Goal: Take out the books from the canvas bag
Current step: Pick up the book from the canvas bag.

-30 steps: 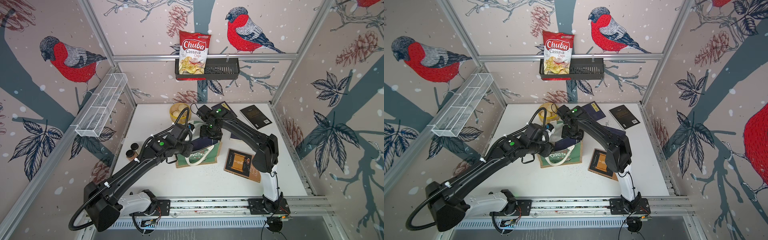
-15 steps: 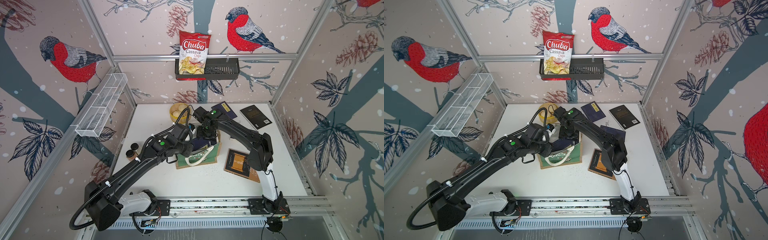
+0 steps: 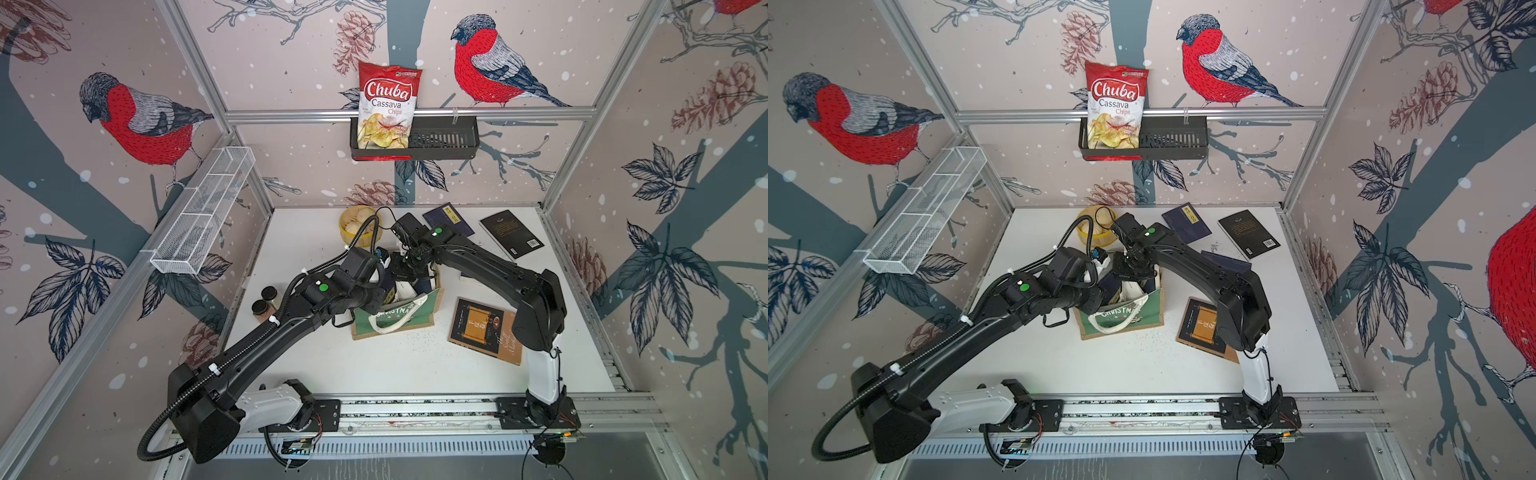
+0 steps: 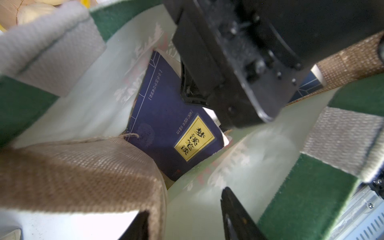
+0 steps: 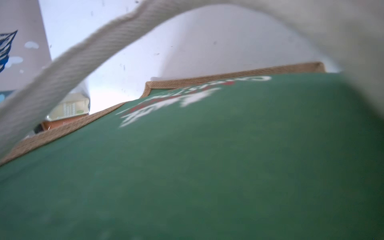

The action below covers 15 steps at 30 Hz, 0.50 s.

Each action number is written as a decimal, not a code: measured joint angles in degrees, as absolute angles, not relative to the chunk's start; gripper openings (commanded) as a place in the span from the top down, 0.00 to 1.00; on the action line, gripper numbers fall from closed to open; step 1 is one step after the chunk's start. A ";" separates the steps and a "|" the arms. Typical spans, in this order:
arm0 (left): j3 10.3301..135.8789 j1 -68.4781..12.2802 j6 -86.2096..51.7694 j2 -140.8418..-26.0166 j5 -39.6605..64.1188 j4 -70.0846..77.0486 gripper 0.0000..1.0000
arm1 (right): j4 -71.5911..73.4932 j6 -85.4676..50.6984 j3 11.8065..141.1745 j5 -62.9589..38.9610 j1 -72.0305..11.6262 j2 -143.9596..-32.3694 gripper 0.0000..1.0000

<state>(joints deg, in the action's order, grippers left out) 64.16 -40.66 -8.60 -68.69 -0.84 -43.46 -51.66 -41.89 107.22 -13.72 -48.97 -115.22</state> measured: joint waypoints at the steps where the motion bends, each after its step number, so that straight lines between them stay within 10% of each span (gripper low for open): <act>1: 64.16 -40.66 -8.60 -68.55 -1.26 -43.44 0.52 | -51.22 -41.56 107.22 -14.17 -49.08 -115.28 0.82; 9: 64.16 -40.66 -8.84 -67.20 -2.94 -43.20 0.54 | -51.68 -38.52 109.93 -15.35 -49.91 -118.54 0.69; 15: 64.05 -40.66 -9.10 -66.48 -4.05 -43.09 0.55 | -54.08 -36.62 113.36 -14.79 -49.95 -120.92 0.91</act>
<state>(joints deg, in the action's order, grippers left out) 64.05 -40.66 -9.10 -66.48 -4.05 -43.09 -54.08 -36.62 113.36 -14.79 -49.95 -120.92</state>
